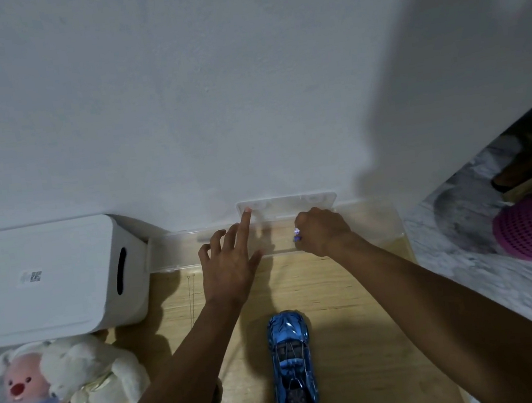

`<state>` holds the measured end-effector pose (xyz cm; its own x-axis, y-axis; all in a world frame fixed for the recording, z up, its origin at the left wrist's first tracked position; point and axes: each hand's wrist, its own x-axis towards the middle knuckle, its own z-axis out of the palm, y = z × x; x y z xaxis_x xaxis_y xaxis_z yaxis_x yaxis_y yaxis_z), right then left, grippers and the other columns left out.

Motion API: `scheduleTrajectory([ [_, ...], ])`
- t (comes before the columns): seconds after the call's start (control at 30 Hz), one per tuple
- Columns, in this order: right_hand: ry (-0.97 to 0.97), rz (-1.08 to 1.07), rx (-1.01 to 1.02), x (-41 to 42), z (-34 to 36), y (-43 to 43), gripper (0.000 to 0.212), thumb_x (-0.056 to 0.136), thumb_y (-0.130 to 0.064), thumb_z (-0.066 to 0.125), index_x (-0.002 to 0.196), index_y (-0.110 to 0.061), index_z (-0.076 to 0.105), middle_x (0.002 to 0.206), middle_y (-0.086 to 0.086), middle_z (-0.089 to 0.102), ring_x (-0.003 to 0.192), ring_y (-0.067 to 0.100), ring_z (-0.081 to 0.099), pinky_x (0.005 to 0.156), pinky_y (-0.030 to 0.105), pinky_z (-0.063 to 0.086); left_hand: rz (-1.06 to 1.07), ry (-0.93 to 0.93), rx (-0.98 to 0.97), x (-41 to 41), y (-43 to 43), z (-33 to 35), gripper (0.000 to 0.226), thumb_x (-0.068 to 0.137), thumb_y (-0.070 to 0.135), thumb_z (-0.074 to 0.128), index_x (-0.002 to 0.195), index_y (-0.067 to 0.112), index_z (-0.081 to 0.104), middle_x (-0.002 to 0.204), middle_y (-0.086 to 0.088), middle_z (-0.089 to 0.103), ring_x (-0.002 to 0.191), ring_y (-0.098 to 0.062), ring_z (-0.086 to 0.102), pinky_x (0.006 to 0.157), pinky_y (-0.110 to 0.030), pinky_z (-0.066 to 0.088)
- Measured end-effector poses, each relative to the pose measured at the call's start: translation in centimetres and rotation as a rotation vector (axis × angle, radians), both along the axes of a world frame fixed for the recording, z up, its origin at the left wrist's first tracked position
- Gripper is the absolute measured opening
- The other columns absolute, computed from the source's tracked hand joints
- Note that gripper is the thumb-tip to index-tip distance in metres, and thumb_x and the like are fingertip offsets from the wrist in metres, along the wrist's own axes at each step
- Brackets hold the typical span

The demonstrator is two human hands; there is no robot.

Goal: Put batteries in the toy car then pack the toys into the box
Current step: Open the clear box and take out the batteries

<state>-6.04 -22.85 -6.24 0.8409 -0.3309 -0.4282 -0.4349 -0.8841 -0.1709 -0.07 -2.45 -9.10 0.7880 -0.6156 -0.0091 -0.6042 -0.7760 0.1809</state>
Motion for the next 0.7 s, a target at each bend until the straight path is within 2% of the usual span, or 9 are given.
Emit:
scheduleTrajectory([
  [0.13, -0.115, -0.099, 0.137, -0.9, 0.8, 1.2, 0.036, 0.089, -0.040, 0.057, 0.111, -0.011, 0.058, 0.102, 0.010, 0.064, 0.093, 0.032, 0.063, 0.073, 0.034, 0.050, 0.004, -0.027, 0.020, 0.0, 0.0, -0.1, 0.090, 0.096, 0.055, 0.061, 0.162, 0.030, 0.004, 0.144, -0.006, 0.059, 0.134, -0.033, 0.052, 0.097, -0.052, 0.047],
  [0.23, -0.248, -0.182, 0.268, -2.5, 1.5, 2.5, 0.027, 0.092, -0.037, 0.053, 0.101, -0.012, 0.050, 0.082, 0.002, 0.060, 0.071, 0.022, 0.056, 0.058, 0.030, 0.044, 0.002, -0.053, 0.026, 0.0, 0.1, -0.1, 0.093, 0.092, 0.053, 0.066, 0.162, 0.028, 0.010, 0.140, -0.006, 0.061, 0.130, -0.032, 0.055, 0.093, -0.051, 0.049],
  [0.4, -0.358, -0.643, 0.827, -4.4, 1.8, 3.6, 0.018, 0.092, -0.025, 0.054, 0.081, -0.015, 0.044, 0.069, -0.001, 0.056, 0.053, 0.012, 0.045, 0.048, 0.024, 0.029, 0.003, -0.049, 0.043, 0.3, 0.0, 0.1, 0.089, 0.093, 0.056, 0.063, 0.162, 0.028, 0.014, 0.153, -0.007, 0.048, 0.135, -0.031, 0.049, 0.098, -0.050, 0.049],
  [0.5, -0.376, -0.857, 1.112, -4.6, 1.6, 3.7, 0.019, 0.092, -0.019, 0.049, 0.078, -0.018, 0.038, 0.075, 0.008, 0.066, 0.045, 0.010, 0.028, 0.044, 0.022, 0.020, 0.003, -0.049, 0.051, 0.3, 0.0, 0.2, 0.089, 0.094, 0.056, 0.063, 0.162, 0.028, 0.014, 0.156, -0.007, 0.043, 0.137, -0.032, 0.047, 0.101, -0.051, 0.047],
  [0.57, -0.382, -0.910, 1.175, -4.6, 1.7, 3.6, 0.018, 0.093, -0.016, 0.048, 0.078, -0.017, 0.039, 0.079, 0.012, 0.070, 0.044, 0.010, 0.028, 0.044, 0.022, 0.018, -0.001, -0.040, 0.051, 0.2, 0.0, 0.3, 0.088, 0.095, 0.055, 0.062, 0.162, 0.028, 0.011, 0.157, -0.008, 0.043, 0.138, -0.032, 0.045, 0.102, -0.052, 0.047],
  [0.63, -0.369, -0.901, 1.179, -4.4, 1.8, 3.5, 0.015, 0.093, -0.017, 0.048, 0.079, -0.017, 0.042, 0.074, 0.009, 0.068, 0.046, 0.011, 0.032, 0.045, 0.023, 0.019, -0.005, -0.036, 0.050, 0.2, 0.0, 0.3, 0.089, 0.096, 0.055, 0.061, 0.162, 0.029, 0.008, 0.157, -0.008, 0.043, 0.139, -0.032, 0.044, 0.103, -0.051, 0.046],
  [0.7, -0.348, -0.804, 1.045, -4.3, 1.8, 3.5, 0.014, 0.093, -0.022, 0.048, 0.083, -0.013, 0.051, 0.065, 0.003, 0.062, 0.050, 0.014, 0.039, 0.049, 0.024, 0.026, -0.004, -0.036, 0.053, 0.1, 0.0, 0.3, 0.090, 0.096, 0.056, 0.060, 0.162, 0.029, 0.005, 0.156, -0.007, 0.043, 0.139, -0.032, 0.044, 0.103, -0.051, 0.046],
])
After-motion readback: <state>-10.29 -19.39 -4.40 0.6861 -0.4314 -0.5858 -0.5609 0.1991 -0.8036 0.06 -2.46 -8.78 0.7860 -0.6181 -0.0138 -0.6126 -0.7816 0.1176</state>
